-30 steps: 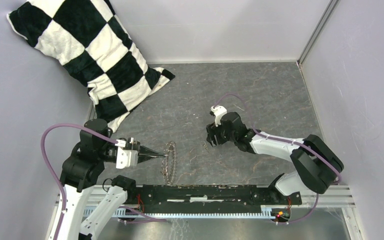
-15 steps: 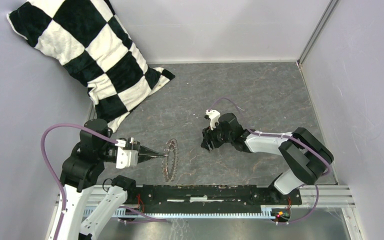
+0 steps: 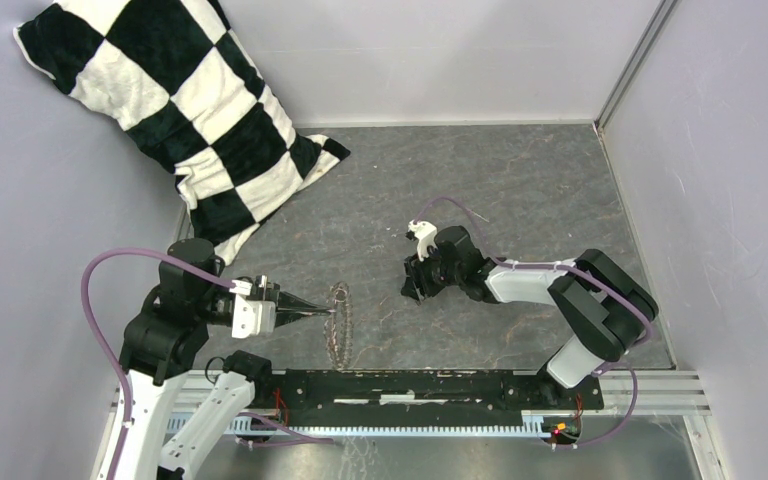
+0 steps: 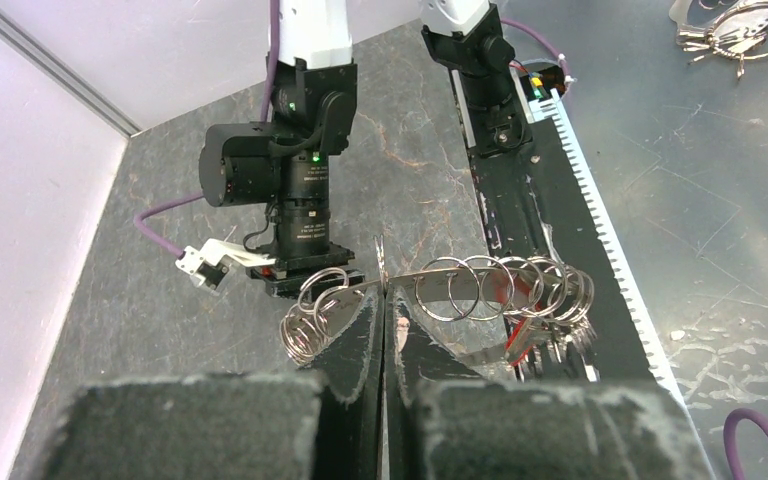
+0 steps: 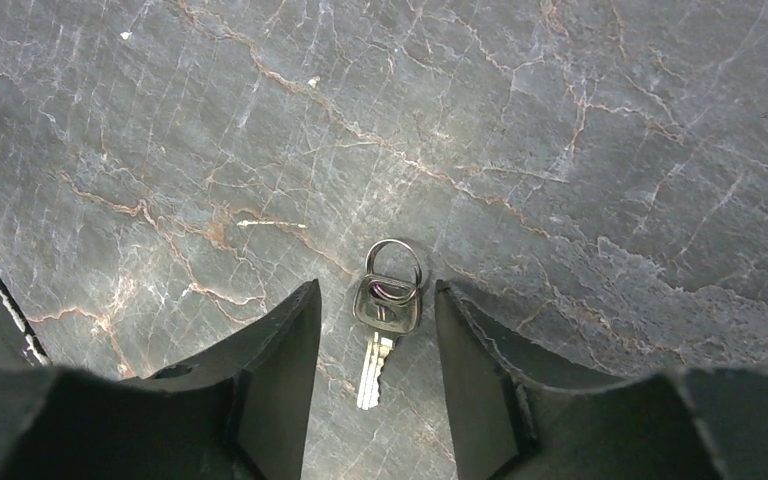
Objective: Put the keys on the keyring
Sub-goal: Pick up the key from the center of the board.
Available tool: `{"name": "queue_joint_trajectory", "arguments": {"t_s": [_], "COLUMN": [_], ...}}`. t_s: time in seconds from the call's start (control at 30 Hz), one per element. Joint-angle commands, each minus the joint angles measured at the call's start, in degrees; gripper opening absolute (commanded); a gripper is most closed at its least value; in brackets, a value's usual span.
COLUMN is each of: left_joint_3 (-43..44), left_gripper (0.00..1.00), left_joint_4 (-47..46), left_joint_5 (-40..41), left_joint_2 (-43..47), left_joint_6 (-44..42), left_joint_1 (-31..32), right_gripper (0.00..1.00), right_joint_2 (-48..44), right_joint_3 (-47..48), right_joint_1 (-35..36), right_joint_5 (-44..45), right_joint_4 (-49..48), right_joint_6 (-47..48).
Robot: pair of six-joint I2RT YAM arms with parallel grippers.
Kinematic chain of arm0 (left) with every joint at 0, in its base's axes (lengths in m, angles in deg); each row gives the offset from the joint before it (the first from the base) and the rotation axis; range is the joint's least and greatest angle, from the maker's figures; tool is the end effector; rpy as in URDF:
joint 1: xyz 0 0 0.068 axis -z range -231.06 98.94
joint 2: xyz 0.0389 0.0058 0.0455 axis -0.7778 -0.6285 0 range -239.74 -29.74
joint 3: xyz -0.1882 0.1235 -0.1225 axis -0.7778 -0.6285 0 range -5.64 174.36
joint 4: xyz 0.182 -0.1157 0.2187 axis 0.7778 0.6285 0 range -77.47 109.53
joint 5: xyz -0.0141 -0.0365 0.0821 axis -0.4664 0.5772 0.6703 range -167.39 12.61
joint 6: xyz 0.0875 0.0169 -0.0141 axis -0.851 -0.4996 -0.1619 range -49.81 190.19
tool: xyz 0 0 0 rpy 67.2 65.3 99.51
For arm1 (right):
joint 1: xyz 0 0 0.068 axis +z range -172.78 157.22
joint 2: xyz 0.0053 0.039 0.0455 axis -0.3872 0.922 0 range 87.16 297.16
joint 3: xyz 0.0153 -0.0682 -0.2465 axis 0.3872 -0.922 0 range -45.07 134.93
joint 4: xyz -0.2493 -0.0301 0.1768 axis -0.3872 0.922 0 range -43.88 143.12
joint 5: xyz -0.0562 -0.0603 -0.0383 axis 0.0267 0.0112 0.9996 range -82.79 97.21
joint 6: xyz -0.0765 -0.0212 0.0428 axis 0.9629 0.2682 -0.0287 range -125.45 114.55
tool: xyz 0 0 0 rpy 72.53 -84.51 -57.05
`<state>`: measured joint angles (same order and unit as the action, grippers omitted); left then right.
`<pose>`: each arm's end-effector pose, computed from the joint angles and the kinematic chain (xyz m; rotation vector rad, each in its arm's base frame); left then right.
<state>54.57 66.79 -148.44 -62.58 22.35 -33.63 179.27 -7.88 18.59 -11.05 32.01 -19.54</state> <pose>0.1057 -0.1130 0.3901 1.4972 0.9982 -0.8699 0.2540 0.2573 0.0562 -0.7336 2.2785 0.8482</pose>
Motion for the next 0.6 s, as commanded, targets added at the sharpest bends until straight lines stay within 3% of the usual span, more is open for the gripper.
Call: {"name": "queue_joint_trajectory", "arguments": {"t_s": [0.0,0.57], "left_joint_3": [1.8,1.7], "left_gripper": [0.02,0.02], "left_joint_4": [-1.3,-1.3], "left_joint_5": [-1.2,0.0], "left_joint_2": [0.5,0.8], "left_joint_6": [0.2,0.4], "left_joint_1": [-0.1,0.0], "right_gripper": [0.50,0.25], "right_joint_2": [1.3,2.2], "right_joint_3": [1.7,2.8], "right_joint_1": [0.0,0.0], "right_joint_5": [-0.8,-1.7], "right_joint_4": [-0.6,-0.7], "right_joint_6": [0.3,-0.6]}}
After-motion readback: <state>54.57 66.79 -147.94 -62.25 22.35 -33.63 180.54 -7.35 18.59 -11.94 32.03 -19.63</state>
